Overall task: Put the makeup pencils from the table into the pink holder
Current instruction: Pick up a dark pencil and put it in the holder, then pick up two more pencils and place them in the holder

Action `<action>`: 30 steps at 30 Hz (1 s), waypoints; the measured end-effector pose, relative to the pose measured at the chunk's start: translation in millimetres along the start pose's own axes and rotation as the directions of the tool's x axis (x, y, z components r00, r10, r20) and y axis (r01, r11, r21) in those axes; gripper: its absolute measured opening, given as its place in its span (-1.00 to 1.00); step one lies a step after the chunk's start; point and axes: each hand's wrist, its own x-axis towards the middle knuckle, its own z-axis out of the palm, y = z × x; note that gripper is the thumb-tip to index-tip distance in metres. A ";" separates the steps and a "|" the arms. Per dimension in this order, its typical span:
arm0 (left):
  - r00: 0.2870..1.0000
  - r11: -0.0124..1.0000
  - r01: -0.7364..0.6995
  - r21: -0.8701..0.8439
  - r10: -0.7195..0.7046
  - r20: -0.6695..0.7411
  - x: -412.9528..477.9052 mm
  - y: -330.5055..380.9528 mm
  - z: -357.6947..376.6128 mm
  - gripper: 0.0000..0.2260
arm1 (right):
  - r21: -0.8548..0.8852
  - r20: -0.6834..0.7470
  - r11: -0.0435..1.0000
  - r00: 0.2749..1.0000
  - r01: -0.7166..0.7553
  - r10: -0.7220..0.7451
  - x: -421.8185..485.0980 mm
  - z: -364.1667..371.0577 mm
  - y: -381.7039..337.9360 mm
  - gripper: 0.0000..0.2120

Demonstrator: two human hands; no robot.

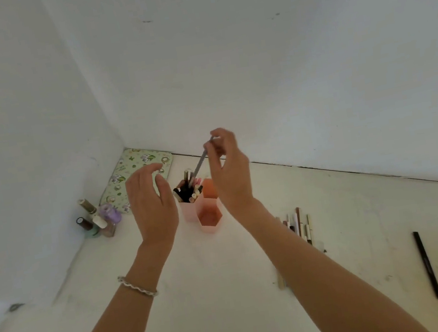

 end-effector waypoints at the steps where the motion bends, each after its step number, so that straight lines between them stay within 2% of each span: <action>1: 1.000 1.000 0.010 -0.006 -0.010 0.020 -2.5 2.4 0.3 -0.76 | -0.064 0.082 0.998 0.997 0.007 -0.002 -6.4 6.4 5.2 -0.86; 3: 0.998 0.999 0.029 -0.014 -0.028 0.064 -8.8 8.9 1.3 -0.76 | -0.188 0.231 0.978 0.972 0.086 -0.041 -20.4 14.8 15.5 -0.88; 5: 0.995 0.998 0.052 -0.030 -0.049 0.083 -16.2 18.5 3.2 -0.77 | -0.289 0.279 0.930 0.949 0.229 -0.147 -31.4 16.9 26.2 -0.86; 6: 0.995 0.997 0.055 -0.048 -0.051 0.081 -20.5 24.3 4.9 -0.78 | -0.316 0.255 0.916 0.952 0.246 -0.168 -33.6 13.8 30.0 -0.83; 8: 0.994 0.994 0.038 -0.100 -0.028 0.101 -32.0 36.2 10.6 -0.85 | -0.315 0.138 0.935 0.982 0.166 -0.128 -31.2 0.3 33.3 -0.75; 10: 0.970 0.993 0.042 -0.114 -0.013 0.244 -48.8 47.9 23.3 -0.85 | -0.273 0.012 0.960 0.998 0.057 -0.056 -23.8 -20.0 37.5 -0.70; 11: 0.931 0.994 0.063 -0.086 -0.028 0.364 -60.2 53.8 33.6 -0.83 | -0.253 -0.033 0.968 0.999 0.002 -0.011 -19.6 -32.1 41.1 -0.69; 13: 0.806 0.997 0.076 0.031 -0.080 0.587 -87.4 63.9 59.5 -0.84 | -0.205 -0.096 0.972 0.991 -0.115 0.097 -12.4 -56.2 47.9 -0.66; 16: 0.638 0.974 0.142 0.177 -0.227 0.736 -124.6 79.6 97.3 -0.77 | -0.175 -0.148 0.954 0.965 -0.242 0.218 -11.9 -88.7 58.9 -0.65; 19: 0.556 0.951 0.188 0.247 -0.310 0.771 -147.9 91.1 121.9 -0.74 | -0.153 -0.184 0.940 0.943 -0.305 0.276 -22.2 -117.0 70.4 -0.66; 24: 0.555 0.907 0.136 0.398 -0.403 0.728 -164.2 84.2 132.2 -0.76 | -0.136 -0.235 0.915 0.910 -0.380 0.343 -44.0 -139.9 85.9 -0.69; 27: 0.537 0.898 0.174 0.404 -0.430 0.725 -164.0 78.6 132.9 -0.73 | -0.121 -0.226 0.905 0.899 -0.408 0.375 -53.3 -142.8 92.9 -0.70; 30: 0.485 0.868 0.266 0.419 -0.496 0.721 -159.1 77.4 135.8 -0.70 | -0.110 -0.210 0.904 0.898 -0.414 0.386 -57.6 -139.1 94.7 -0.71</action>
